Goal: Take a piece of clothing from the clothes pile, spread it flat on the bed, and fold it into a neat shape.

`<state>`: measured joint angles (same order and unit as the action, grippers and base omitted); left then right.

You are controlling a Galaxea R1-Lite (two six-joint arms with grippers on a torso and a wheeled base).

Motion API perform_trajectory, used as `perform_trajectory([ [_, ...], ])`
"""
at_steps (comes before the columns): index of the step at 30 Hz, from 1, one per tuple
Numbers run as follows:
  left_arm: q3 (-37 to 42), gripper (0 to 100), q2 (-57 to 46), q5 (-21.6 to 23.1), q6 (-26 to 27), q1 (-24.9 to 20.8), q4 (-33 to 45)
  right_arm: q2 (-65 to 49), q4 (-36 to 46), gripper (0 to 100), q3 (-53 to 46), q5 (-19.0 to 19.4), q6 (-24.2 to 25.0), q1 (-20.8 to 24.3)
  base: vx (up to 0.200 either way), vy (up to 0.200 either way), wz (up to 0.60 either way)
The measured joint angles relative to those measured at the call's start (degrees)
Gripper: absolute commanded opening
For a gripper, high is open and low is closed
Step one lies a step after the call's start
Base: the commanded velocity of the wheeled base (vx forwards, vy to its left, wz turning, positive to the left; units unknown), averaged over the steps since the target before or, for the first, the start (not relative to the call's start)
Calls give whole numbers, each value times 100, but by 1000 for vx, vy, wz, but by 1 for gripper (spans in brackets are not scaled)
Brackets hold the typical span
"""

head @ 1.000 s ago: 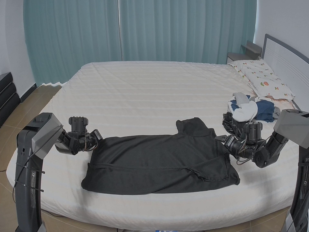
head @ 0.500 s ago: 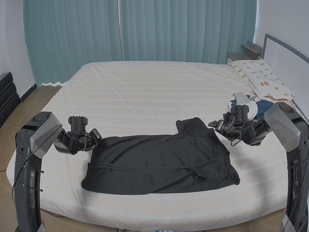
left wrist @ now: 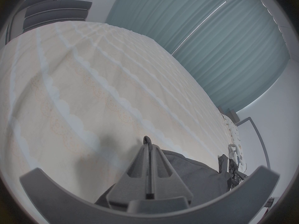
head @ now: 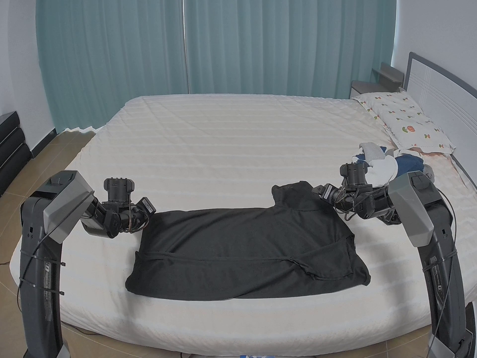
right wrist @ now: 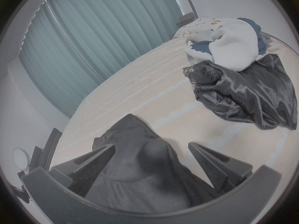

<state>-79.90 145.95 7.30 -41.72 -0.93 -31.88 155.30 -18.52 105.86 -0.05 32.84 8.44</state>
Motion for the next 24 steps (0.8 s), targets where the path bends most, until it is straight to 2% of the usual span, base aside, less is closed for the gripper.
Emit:
perform_trajectory([
  [9,62,0,-38,-2,0,11,0,350,311,100,731,-11,20,-1,0,0,0],
  [10,62,0,-39,-2,0,11,0,377,357,0,778,-13,22,5,0,0,0],
  [24,62,0,-79,-17,6,22,0,402,413,0,872,-140,216,-17,0,0,0],
])
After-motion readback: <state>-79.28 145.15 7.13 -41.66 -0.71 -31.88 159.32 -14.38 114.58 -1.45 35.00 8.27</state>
